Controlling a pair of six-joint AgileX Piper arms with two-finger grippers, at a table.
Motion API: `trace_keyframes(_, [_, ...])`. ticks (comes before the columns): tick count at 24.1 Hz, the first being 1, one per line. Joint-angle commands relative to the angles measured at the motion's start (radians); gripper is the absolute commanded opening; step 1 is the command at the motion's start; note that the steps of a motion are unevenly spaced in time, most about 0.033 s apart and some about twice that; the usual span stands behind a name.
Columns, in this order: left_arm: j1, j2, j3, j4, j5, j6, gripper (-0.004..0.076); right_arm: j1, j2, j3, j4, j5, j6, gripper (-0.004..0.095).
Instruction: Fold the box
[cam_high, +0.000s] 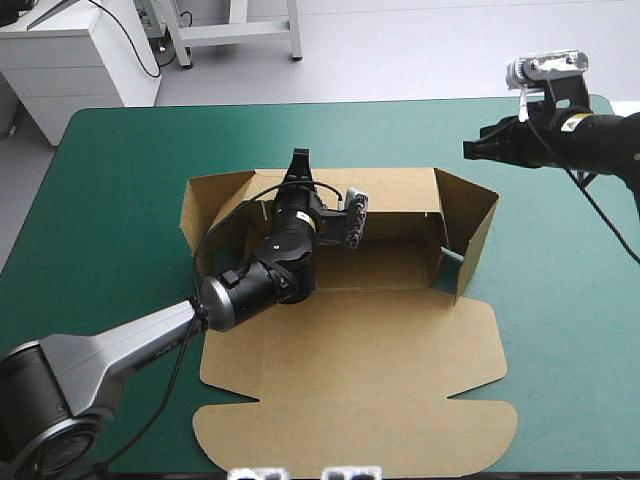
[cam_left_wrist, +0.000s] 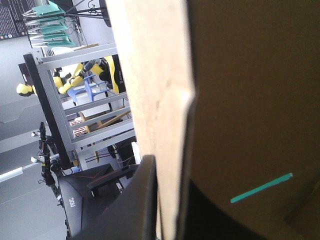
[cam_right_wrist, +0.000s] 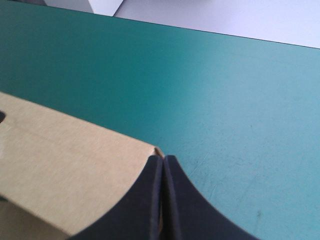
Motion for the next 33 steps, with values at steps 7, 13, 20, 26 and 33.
trace_keyframes(7, [-0.009,-0.032,-0.015,-0.014,0.008,0.002,-0.0008,-0.006,0.198,-0.102,-0.018,-0.147,0.120,-0.0019])
trace_keyframes(13, [-0.009,-0.032,-0.015,-0.014,0.008,0.002,-0.0008,-0.006,0.284,-0.102,-0.061,-0.064,0.171,-0.0018])
trace_keyframes(20, [-0.009,-0.031,-0.015,-0.005,-0.009,0.002,-0.0008,-0.006,0.299,-0.041,-0.091,0.087,0.129,-0.0020])
trace_keyframes(26, [-0.009,-0.031,-0.015,-0.007,-0.004,0.002,-0.0008,-0.006,0.162,0.206,-0.004,-0.045,0.022,-0.0020])
trace_keyframes(33, [-0.009,-0.031,-0.015,-0.007,-0.003,0.002,-0.0008,-0.006,0.013,0.482,0.163,-0.260,-0.209,-0.0020])
